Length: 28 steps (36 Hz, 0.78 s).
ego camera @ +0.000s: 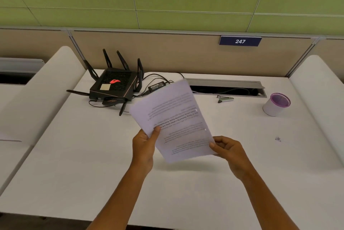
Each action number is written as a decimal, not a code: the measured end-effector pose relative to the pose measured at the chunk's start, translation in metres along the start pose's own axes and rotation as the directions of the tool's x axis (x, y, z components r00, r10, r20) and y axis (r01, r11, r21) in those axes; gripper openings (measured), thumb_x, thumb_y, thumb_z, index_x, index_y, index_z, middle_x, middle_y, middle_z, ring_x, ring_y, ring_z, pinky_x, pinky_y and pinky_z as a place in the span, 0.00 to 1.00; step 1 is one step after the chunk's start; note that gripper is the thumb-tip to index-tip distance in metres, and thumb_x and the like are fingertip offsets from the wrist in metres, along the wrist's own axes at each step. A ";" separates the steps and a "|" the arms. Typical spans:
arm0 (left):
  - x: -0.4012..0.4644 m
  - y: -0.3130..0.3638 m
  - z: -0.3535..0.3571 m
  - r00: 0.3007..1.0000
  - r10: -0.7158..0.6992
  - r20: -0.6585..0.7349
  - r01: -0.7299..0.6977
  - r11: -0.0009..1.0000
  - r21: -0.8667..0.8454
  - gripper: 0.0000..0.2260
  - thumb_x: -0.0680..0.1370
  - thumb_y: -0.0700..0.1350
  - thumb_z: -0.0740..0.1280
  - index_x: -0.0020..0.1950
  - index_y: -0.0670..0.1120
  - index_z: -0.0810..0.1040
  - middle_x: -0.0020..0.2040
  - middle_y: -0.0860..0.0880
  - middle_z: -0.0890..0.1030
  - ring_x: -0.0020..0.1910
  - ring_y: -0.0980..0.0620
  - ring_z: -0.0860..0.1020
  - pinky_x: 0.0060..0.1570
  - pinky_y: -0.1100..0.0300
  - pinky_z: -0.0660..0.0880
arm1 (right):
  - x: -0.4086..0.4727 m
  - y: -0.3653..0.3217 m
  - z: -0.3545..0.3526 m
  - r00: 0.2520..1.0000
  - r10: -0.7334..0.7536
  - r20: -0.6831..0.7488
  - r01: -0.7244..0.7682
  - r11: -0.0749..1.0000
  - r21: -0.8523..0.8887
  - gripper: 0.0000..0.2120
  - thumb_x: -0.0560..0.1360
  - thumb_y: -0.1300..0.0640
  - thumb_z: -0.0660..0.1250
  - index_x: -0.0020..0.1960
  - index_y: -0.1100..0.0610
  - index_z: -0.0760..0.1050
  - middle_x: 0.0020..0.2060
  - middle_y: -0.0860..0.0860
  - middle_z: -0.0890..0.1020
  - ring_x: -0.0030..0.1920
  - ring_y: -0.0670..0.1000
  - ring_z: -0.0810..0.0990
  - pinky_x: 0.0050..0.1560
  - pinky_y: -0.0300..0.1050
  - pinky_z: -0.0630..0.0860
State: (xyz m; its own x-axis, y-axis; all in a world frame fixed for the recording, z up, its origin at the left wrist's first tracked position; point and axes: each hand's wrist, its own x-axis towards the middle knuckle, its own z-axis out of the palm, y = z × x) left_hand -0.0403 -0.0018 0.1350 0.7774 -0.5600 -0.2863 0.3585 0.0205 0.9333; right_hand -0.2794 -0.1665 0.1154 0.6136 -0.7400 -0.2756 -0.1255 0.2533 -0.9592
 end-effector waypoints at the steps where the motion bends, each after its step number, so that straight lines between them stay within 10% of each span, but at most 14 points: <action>1: -0.001 0.001 -0.001 1.000 -0.014 -0.004 0.014 0.999 -0.037 0.11 0.81 0.47 0.73 0.63 0.52 0.85 0.58 0.51 0.89 0.61 0.47 0.85 0.60 0.51 0.83 | 0.000 0.001 0.000 1.000 0.017 0.014 -0.018 0.998 0.058 0.15 0.76 0.59 0.74 0.61 0.63 0.83 0.55 0.60 0.88 0.58 0.62 0.86 0.60 0.56 0.83; 10: -0.022 -0.012 0.010 0.988 -0.156 0.019 0.151 0.913 -0.379 0.17 0.83 0.42 0.70 0.71 0.54 0.80 0.65 0.51 0.87 0.64 0.49 0.85 0.62 0.49 0.82 | -0.003 0.011 0.039 0.992 0.111 -0.055 -0.086 0.937 0.338 0.21 0.75 0.59 0.73 0.67 0.62 0.79 0.61 0.58 0.86 0.61 0.61 0.85 0.59 0.60 0.82; 17: -0.015 -0.025 -0.012 0.979 -0.194 -0.056 0.160 0.915 -0.369 0.15 0.82 0.41 0.71 0.68 0.53 0.82 0.64 0.48 0.87 0.62 0.47 0.86 0.56 0.51 0.85 | 0.000 0.008 0.036 0.970 0.151 -0.189 -0.110 0.972 0.210 0.14 0.78 0.60 0.73 0.63 0.59 0.81 0.56 0.54 0.88 0.55 0.57 0.88 0.56 0.60 0.84; 28: 0.015 -0.007 -0.056 0.987 -0.134 0.087 0.102 0.948 0.301 0.20 0.78 0.44 0.77 0.69 0.53 0.78 0.61 0.50 0.87 0.57 0.48 0.87 0.55 0.50 0.86 | 0.009 -0.015 0.003 0.979 0.043 -0.202 -0.074 0.985 -0.153 0.07 0.80 0.59 0.72 0.57 0.54 0.85 0.48 0.49 0.90 0.48 0.54 0.90 0.50 0.54 0.86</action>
State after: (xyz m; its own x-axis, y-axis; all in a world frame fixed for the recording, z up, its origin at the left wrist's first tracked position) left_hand -0.0024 0.0357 0.1122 0.6746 -0.6278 -0.3884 0.2633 -0.2870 0.9210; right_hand -0.2693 -0.1749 0.1280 0.4380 -0.8389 -0.3232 -0.2884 0.2094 -0.9343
